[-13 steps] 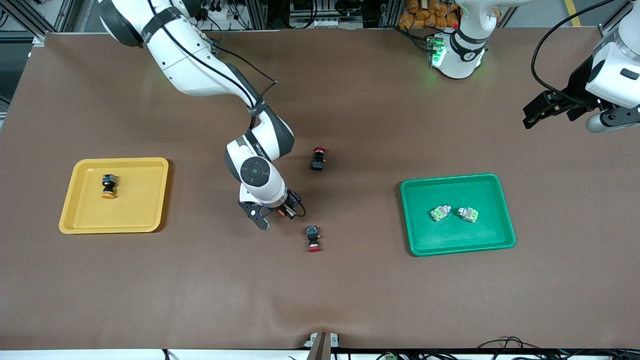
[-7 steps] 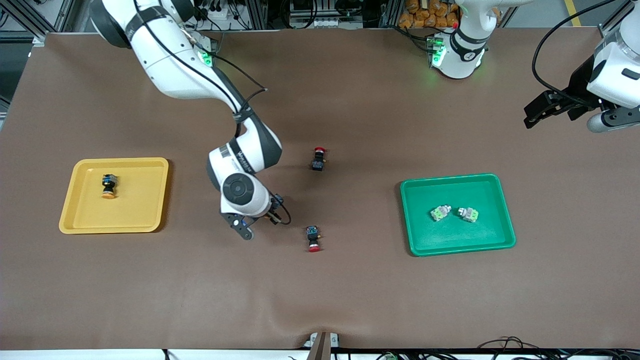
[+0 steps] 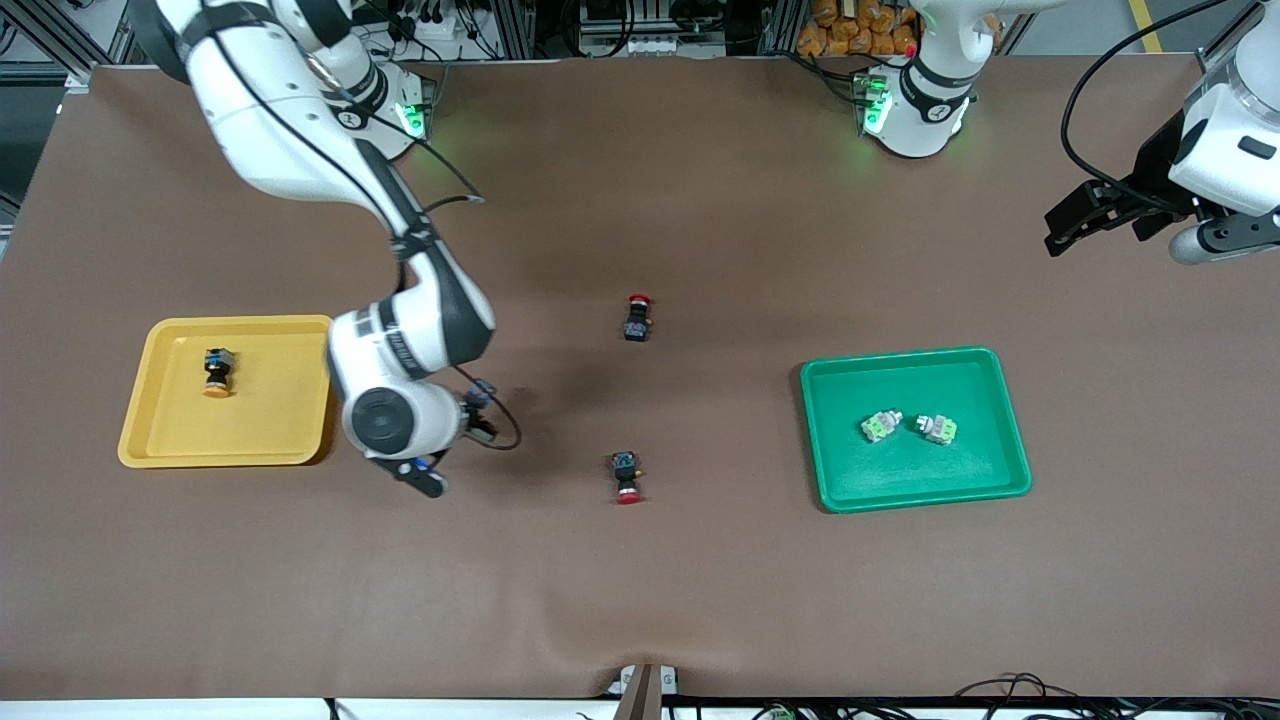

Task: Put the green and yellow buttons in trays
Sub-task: 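Grasp the second orange button with the right gripper, then lower the orange button into the yellow tray and open the right gripper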

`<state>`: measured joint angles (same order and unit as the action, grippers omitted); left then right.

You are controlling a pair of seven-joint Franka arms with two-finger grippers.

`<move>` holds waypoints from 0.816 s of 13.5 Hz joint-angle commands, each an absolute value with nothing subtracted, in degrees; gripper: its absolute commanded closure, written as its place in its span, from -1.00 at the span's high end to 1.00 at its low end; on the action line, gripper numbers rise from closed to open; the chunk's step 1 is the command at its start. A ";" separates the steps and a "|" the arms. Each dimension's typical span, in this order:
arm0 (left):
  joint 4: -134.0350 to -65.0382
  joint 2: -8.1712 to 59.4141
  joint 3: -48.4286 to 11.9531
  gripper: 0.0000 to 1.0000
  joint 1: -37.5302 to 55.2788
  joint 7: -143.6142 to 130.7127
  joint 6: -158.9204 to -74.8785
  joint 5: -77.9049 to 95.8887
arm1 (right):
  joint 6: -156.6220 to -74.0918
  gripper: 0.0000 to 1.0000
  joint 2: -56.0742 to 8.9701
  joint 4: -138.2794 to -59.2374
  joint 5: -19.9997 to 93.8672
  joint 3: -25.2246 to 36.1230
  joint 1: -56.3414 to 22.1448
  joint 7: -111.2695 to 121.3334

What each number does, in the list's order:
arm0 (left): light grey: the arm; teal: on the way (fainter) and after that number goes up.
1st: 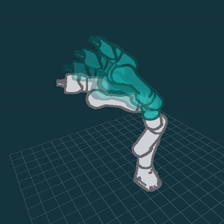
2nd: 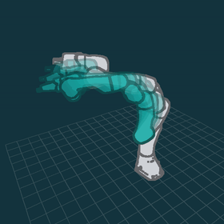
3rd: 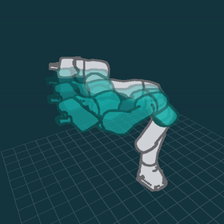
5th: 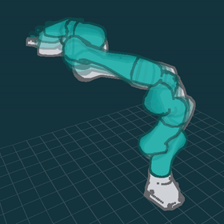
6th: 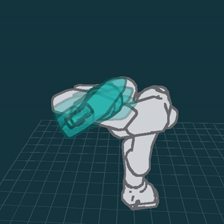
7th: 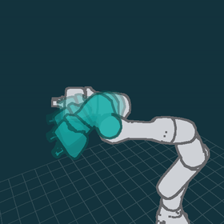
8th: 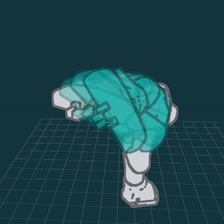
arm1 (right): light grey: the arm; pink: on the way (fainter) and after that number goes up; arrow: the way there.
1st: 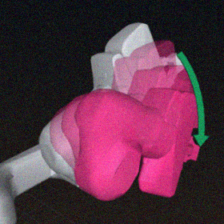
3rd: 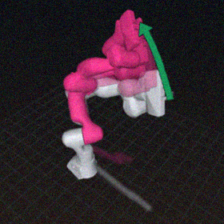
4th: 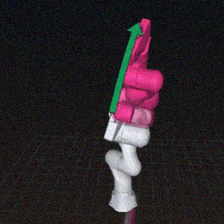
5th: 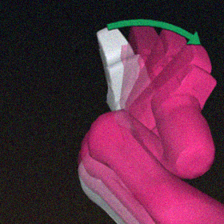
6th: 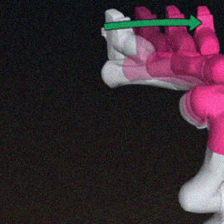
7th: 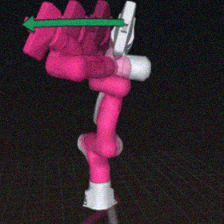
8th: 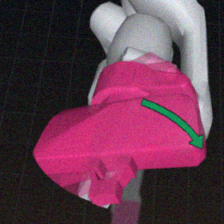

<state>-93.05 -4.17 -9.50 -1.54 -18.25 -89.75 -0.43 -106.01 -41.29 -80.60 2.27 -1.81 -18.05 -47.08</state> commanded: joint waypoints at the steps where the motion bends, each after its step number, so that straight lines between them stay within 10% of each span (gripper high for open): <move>1: -91.85 -4.39 -9.67 1.00 -1.58 -18.11 -88.42 -0.35 | -105.91 -1.00 -35.17 -86.73 2.99 -2.64 -13.90 -37.30; 11: -91.49 -5.10 -9.58 1.00 -1.93 -18.19 -87.90 -0.26 | -106.26 -1.00 -28.57 -96.67 0.70 -2.20 -1.68 -9.25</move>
<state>-92.09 -4.31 -9.45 -1.63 -18.24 -89.59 -0.43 -105.38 -31.62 -92.30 1.51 -1.23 -4.43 -13.13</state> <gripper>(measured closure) 0.000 0.665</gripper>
